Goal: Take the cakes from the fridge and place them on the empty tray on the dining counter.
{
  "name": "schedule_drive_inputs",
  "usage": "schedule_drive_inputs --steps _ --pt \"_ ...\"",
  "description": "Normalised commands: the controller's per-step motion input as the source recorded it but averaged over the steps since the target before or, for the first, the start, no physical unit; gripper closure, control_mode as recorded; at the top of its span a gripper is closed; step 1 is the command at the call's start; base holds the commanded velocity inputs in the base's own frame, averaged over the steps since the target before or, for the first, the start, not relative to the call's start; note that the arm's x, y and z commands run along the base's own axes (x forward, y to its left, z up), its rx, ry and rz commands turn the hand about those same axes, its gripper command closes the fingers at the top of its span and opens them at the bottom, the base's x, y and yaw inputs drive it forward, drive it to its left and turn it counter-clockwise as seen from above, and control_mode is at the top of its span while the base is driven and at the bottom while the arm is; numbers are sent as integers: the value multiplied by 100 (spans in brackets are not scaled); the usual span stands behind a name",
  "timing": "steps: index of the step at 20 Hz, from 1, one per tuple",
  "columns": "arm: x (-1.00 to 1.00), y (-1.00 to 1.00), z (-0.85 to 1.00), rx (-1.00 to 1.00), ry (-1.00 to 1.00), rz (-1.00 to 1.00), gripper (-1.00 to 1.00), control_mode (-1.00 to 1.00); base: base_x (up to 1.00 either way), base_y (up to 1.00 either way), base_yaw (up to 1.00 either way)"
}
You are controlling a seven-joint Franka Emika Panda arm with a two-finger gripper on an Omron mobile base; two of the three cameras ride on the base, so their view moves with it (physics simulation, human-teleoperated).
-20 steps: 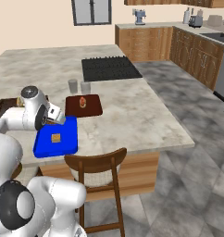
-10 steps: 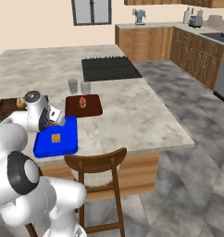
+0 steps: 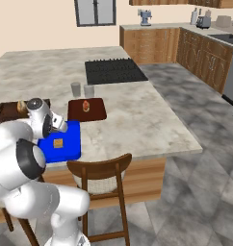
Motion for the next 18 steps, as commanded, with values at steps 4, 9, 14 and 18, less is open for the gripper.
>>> schedule_drive_inputs --steps 4,9,14,18 --pt "29 9 -10 0 0 0 100 -100 0 0 0" --pt "32 7 -10 0 0 0 100 -100 0 0 0" --pt "27 2 -26 0 0 0 100 -100 0 0 0" --pt "15 0 -27 0 0 0 100 -100 0 0 0"
